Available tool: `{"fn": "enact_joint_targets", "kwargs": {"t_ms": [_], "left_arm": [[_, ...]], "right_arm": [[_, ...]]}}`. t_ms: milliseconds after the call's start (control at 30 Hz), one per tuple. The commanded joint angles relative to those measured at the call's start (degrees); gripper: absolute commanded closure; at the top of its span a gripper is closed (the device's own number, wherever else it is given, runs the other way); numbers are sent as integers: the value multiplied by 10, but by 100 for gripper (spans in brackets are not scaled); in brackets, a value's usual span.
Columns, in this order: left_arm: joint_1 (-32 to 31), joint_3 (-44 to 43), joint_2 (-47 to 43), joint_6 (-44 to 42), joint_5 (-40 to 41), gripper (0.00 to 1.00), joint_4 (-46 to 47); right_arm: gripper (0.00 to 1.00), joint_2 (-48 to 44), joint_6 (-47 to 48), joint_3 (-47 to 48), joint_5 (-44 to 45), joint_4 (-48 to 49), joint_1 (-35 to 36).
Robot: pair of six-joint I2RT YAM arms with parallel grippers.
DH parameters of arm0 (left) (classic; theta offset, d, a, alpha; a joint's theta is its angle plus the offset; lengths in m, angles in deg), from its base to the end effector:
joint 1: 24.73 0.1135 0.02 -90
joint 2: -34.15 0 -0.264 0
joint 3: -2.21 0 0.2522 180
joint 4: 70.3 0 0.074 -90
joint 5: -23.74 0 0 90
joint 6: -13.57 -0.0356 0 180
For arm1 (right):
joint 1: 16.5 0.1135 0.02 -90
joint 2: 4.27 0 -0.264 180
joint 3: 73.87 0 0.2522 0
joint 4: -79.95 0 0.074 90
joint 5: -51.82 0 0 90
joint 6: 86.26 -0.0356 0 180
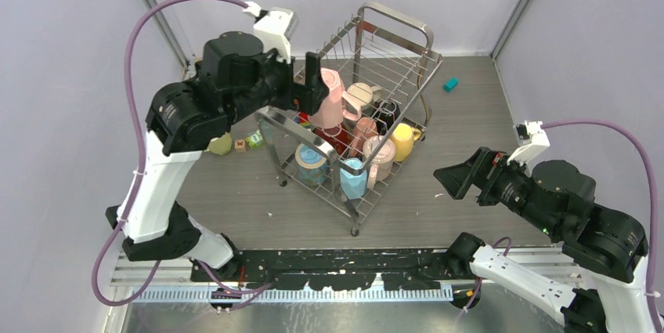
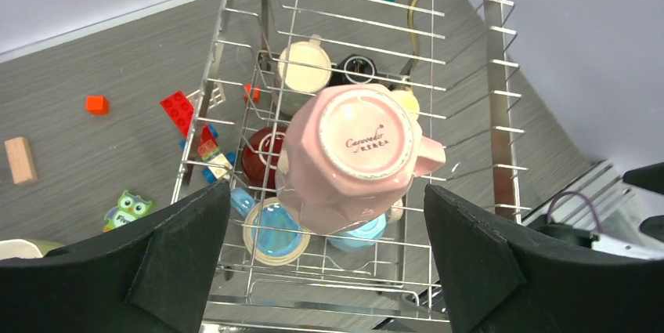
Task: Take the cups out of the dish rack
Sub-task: Unload the cup from the dish rack.
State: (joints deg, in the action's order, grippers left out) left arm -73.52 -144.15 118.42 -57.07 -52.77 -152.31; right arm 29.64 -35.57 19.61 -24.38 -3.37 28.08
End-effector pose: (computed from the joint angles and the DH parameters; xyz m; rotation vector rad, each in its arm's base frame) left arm 0.1471 -0.1554 0.5620 0.3379 1.9214 -0.5734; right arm 0.0259 0.0136 0.4345 0.0670 2.0420 0.7050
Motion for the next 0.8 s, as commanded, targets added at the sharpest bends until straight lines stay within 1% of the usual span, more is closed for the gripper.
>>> {"fn": "enact_joint_targets", "kwargs": {"t_ms": [0, 200, 367, 633, 767], "left_arm": [[-29, -18, 18, -49, 44, 4, -16], [-46, -32, 46, -83, 46, 0, -36], [-47, -33, 62, -97, 53, 0, -47], [-47, -34, 85, -121, 44, 0, -50], [-47, -35, 90, -129, 33, 2, -49]], "right_arm": [[0, 9, 6, 12, 4, 20, 1], [0, 10, 5, 10, 0, 18, 1], [0, 14, 8, 7, -6, 18, 1], [0, 22, 14, 5, -12, 21, 2], [0, 22, 15, 1, -16, 24, 1]]}}
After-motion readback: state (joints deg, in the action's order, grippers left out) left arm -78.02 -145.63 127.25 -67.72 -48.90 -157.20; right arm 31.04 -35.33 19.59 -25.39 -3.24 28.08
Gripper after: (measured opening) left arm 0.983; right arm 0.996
